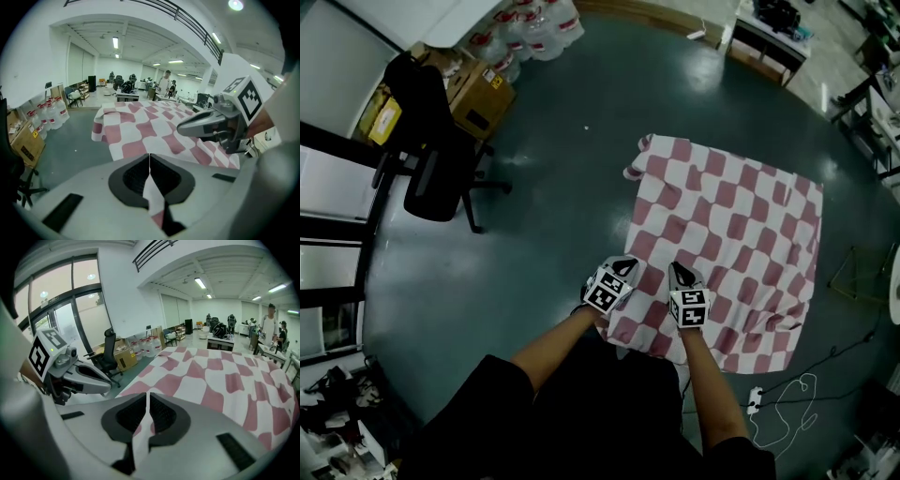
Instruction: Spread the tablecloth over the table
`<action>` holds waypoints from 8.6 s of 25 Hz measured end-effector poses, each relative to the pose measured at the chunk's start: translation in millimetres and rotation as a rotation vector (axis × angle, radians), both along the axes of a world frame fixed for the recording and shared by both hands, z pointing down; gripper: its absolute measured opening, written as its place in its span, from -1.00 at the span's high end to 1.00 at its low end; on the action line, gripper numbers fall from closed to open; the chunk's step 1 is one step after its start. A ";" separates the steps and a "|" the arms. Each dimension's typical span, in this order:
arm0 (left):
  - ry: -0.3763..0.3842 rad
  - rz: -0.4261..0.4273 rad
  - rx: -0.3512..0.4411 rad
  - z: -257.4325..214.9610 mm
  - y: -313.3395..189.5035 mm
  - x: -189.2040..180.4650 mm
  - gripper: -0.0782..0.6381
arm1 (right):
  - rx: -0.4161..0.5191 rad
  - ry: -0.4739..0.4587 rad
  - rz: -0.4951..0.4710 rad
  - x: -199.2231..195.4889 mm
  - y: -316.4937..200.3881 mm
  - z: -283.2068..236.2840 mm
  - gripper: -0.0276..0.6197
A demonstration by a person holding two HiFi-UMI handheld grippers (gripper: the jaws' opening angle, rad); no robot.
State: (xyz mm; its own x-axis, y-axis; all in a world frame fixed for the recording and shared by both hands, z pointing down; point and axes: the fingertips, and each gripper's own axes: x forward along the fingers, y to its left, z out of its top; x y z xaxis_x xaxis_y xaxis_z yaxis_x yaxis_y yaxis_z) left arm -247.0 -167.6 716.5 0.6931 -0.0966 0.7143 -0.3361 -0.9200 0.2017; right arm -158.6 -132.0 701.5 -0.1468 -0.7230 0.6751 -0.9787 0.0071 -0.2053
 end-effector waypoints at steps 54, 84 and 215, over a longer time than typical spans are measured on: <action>0.042 0.131 -0.043 30.6 -124.5 91.8 0.73 | -0.018 0.013 0.147 121.8 -172.4 32.6 0.59; 0.258 0.137 -0.048 -78.4 169.6 42.9 0.73 | 0.042 0.080 0.219 24.2 159.9 -69.9 0.80; 0.076 -0.575 -0.076 15.4 224.2 501.8 0.73 | -0.107 0.151 -0.462 552.6 38.1 77.4 0.86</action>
State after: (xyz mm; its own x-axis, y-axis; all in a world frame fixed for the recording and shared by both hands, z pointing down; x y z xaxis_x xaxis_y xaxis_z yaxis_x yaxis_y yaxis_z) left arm 254.7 56.6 732.0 0.5941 -0.4231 0.6842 -0.7592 -0.5760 0.3030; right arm 394.0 -93.8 778.9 -0.3303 -0.5311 0.7803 -0.8972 0.4335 -0.0847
